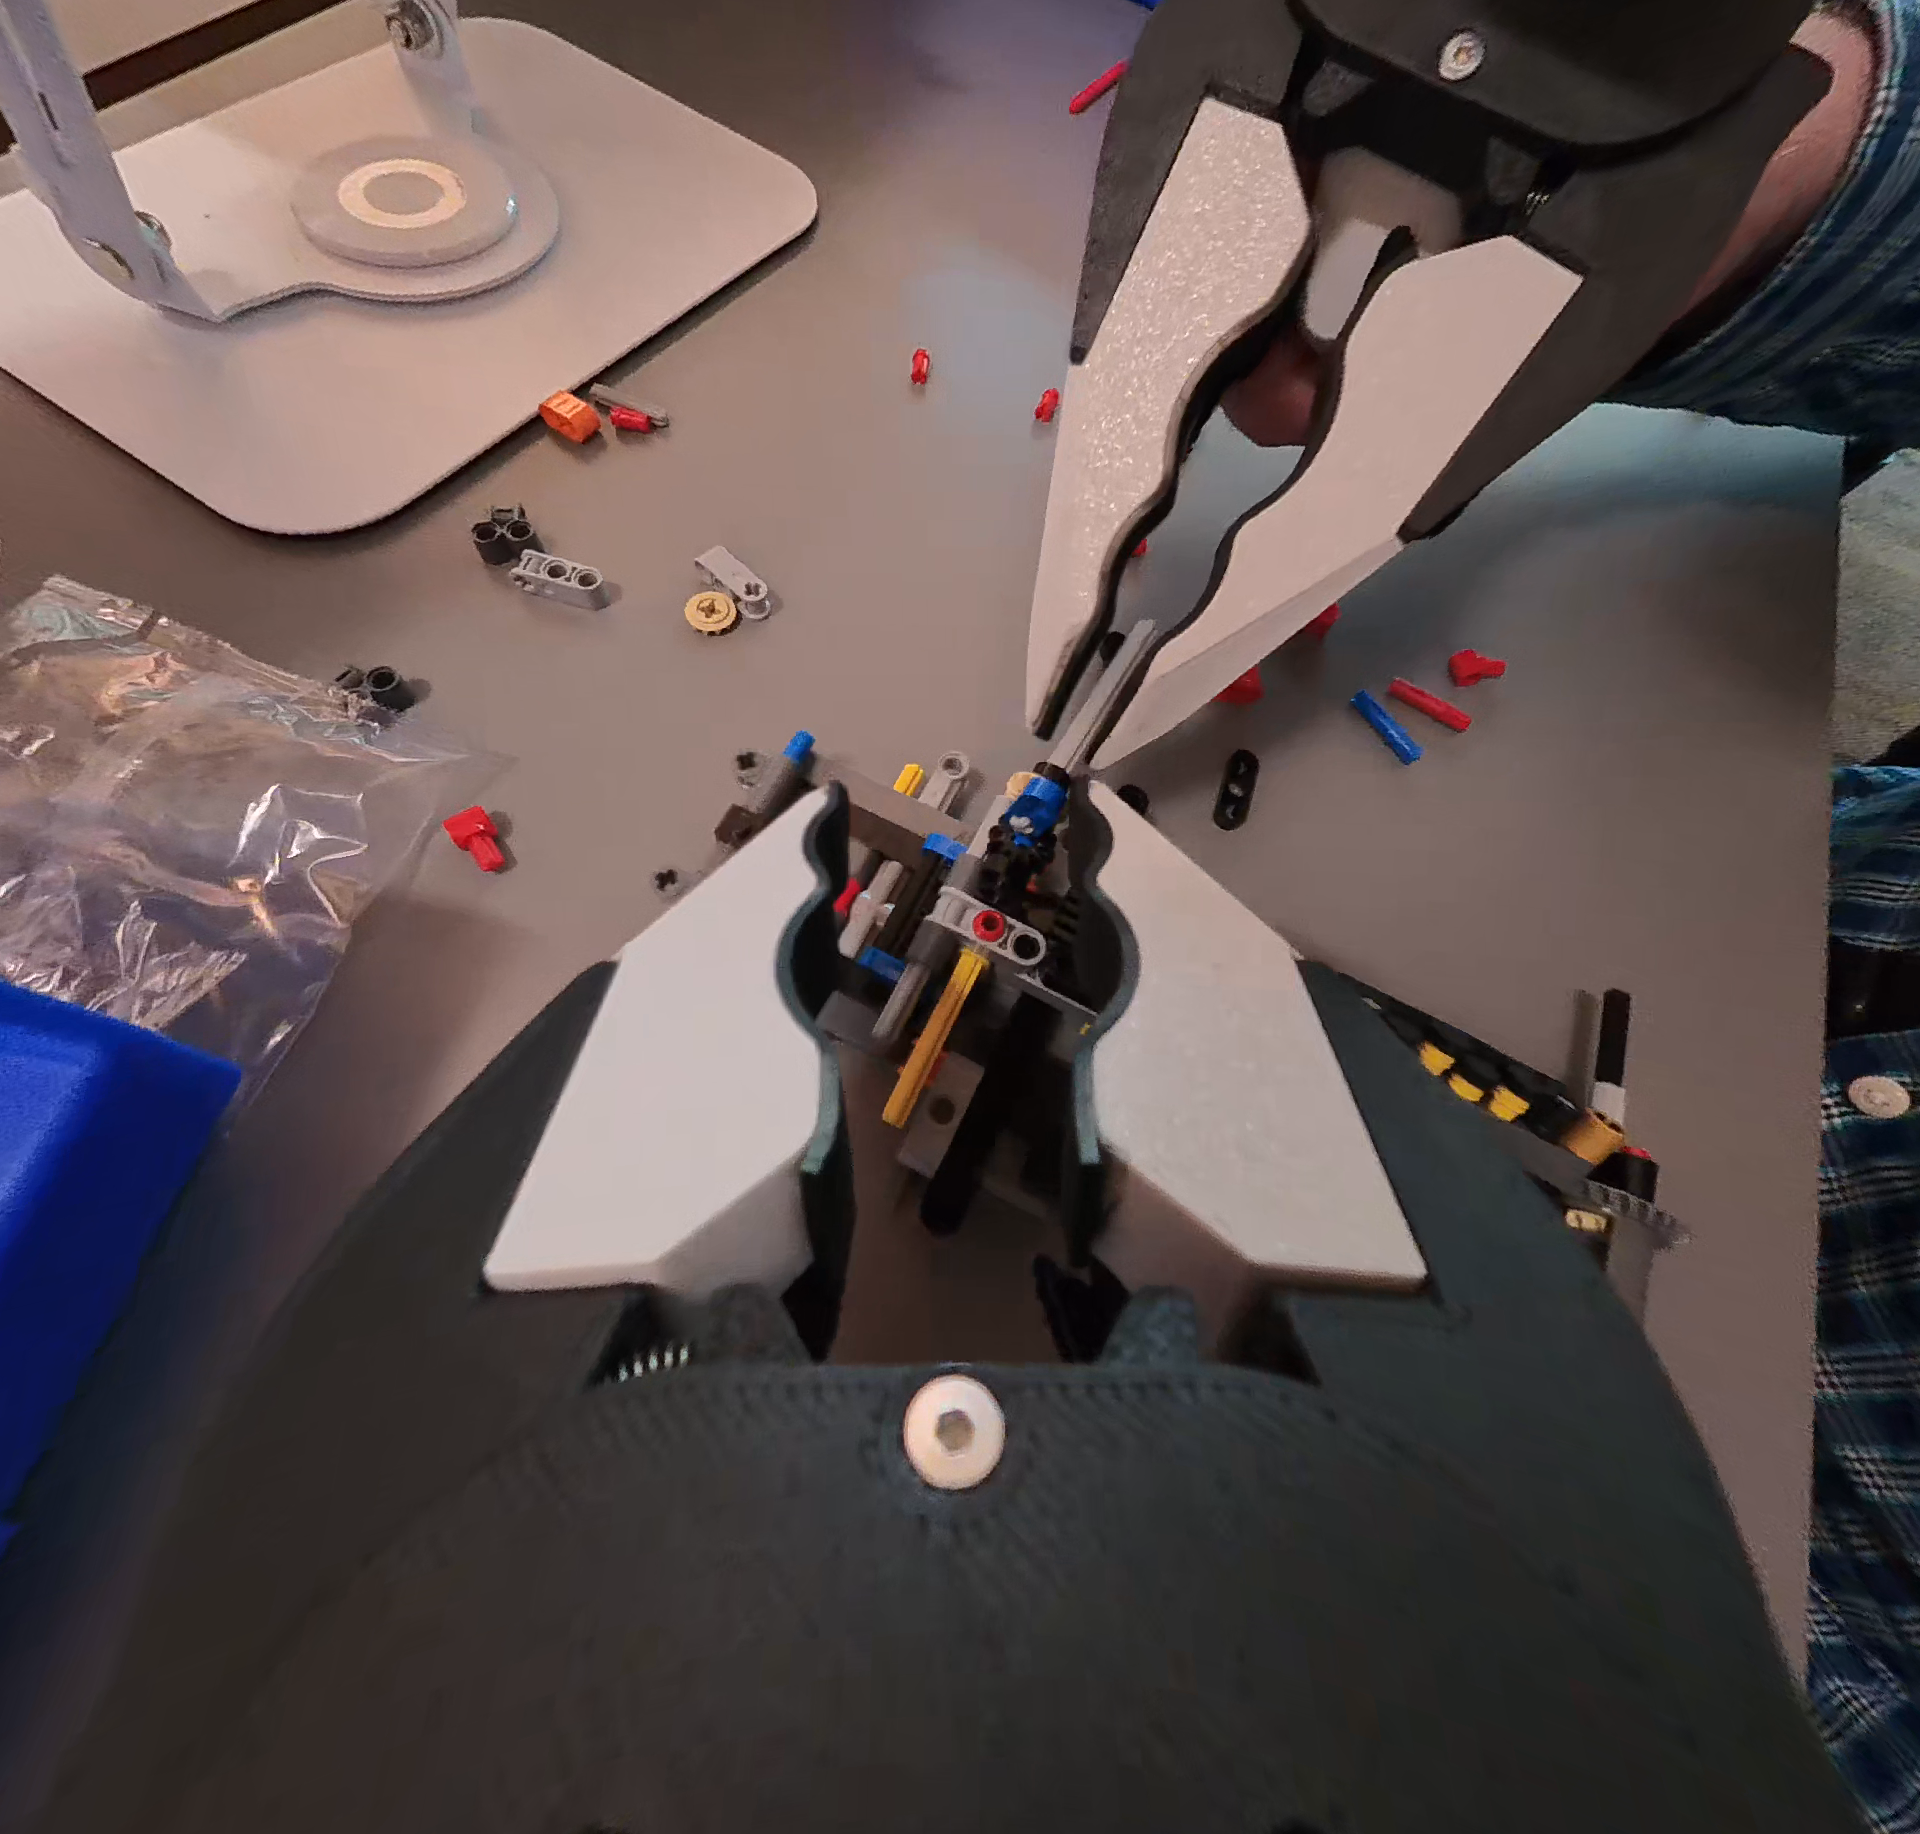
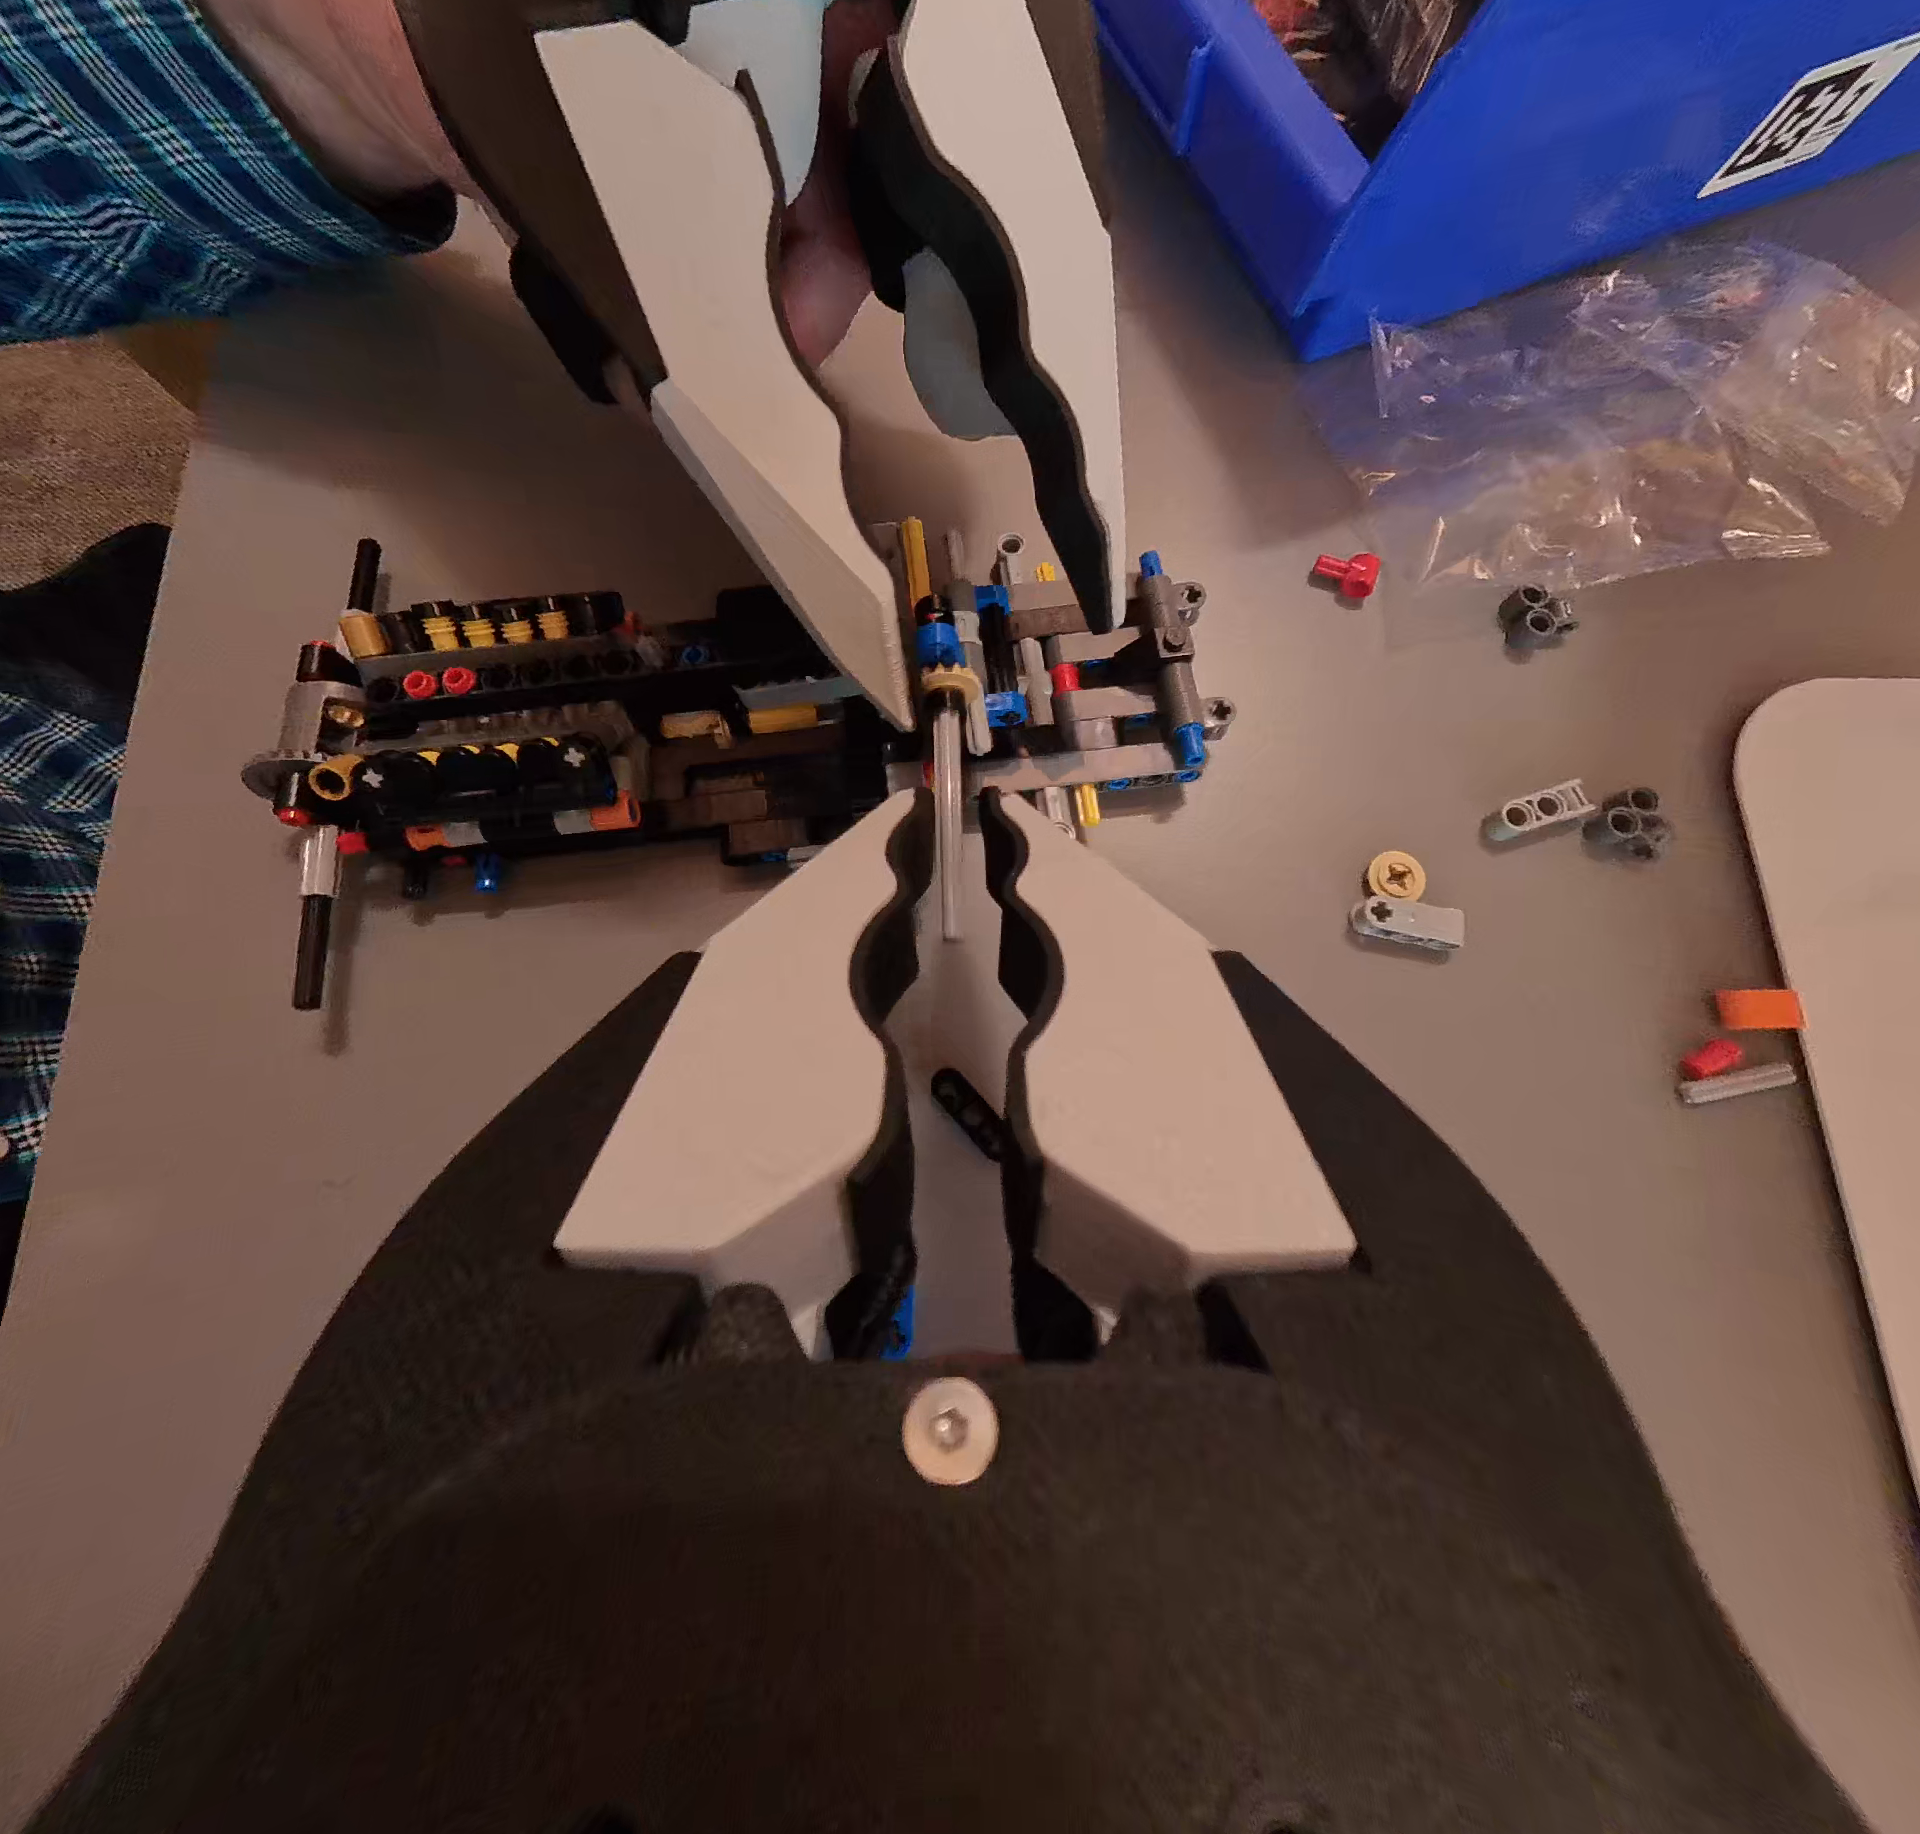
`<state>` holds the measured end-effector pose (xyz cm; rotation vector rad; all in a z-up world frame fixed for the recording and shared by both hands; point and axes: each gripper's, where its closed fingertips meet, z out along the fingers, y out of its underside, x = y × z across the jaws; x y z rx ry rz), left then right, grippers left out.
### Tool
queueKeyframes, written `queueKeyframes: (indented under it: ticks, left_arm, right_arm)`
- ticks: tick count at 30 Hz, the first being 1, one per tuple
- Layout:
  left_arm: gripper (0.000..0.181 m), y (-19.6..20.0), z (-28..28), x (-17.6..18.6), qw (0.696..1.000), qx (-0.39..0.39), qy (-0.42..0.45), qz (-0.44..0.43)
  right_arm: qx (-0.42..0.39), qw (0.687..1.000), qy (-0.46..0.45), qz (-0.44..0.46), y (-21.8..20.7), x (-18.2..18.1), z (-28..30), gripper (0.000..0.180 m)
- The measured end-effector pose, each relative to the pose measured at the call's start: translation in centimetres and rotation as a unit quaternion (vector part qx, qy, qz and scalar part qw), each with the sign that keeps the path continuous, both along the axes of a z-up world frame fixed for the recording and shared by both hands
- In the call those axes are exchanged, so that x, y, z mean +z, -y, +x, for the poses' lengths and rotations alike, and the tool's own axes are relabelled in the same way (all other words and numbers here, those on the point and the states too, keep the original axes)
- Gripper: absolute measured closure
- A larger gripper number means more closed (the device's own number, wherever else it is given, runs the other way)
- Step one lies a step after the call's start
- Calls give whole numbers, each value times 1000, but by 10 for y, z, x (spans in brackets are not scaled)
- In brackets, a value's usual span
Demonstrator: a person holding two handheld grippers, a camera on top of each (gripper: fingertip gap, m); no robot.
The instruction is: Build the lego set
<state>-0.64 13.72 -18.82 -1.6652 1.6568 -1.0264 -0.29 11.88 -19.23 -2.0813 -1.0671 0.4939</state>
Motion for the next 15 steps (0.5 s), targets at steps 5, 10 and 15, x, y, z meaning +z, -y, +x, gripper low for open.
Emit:
queueKeyframes:
  ticks: [5,10,15]
  left_arm:
    - [140,2,-3,4,1000,-22,3,21]
    - [150,7,-6,6,993,-66,-15,100]
    - [164,12,-5,6,979,-109,-32,171]
  right_arm:
    - [3,1000,-5,-3,0,0,0,178]
    - [9,1000,-14,-4,1,-1,-1,178]
    - [15,1000,-24,-6,2,-1,-2,179]
